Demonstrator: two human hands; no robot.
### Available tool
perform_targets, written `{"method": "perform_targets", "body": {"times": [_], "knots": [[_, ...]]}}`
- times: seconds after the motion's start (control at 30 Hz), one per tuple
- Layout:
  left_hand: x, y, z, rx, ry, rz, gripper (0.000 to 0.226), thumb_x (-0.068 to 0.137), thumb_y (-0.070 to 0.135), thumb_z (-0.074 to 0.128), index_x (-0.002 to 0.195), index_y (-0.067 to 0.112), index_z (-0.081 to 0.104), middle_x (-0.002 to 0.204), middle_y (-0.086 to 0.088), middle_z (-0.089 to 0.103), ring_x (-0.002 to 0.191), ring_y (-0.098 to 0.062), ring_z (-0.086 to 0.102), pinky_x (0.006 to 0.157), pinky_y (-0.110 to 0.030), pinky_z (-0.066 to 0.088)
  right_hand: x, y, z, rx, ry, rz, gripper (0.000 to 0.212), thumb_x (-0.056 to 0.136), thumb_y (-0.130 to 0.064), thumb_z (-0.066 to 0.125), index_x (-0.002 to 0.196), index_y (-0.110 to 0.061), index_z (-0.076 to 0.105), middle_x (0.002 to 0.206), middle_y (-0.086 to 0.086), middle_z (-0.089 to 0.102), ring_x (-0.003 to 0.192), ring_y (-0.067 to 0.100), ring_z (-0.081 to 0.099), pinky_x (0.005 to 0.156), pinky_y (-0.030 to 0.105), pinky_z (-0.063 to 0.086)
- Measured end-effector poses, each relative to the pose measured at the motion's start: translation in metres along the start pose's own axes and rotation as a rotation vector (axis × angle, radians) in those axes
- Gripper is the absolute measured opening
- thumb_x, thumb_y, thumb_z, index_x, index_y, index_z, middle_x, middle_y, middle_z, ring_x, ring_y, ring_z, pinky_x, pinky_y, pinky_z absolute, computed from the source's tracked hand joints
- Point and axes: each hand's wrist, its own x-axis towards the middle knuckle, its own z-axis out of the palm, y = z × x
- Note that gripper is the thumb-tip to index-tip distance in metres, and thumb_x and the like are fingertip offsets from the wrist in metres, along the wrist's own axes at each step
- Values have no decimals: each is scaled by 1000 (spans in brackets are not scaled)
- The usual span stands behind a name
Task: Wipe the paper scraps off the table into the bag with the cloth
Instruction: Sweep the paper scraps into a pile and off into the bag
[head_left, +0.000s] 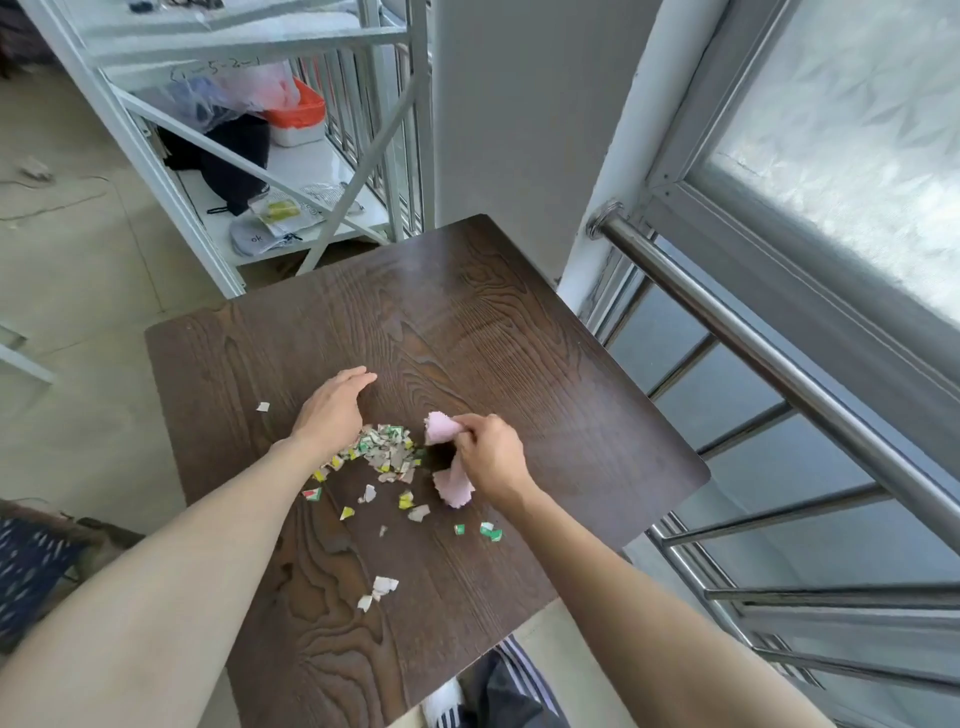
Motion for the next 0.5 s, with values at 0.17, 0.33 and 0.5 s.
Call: {"method": "perform_targets", "body": {"times": [0.17,0.33,0.5], "knots": [[-20,-36,-22,40,86,-139,57,84,-11,36,136,12,47,149,-3,38,135,-24,34,111,-38,30,-24,34,-9,-19,74,150,35,86,-21,39,100,-24,72,103,6,69,95,26,64,84,36,53],[-40,-69,-39,61,147,-318,58,82,-8,42,137,11,44,150,-6,34,137,-26,30,109,-43,32,-68,35,29,107,172,261,36,94,-17,38,123,-27,57,98,7,54,75,16,51,71,23,38],[-51,-89,-41,73,181,-429,56,84,-6,44,138,7,41,150,-11,34,135,-33,32,107,-46,34,-70,7,63,110,214,290,40,95,-15,33,134,-18,39,109,15,53,91,33,57,84,39,47]]}}
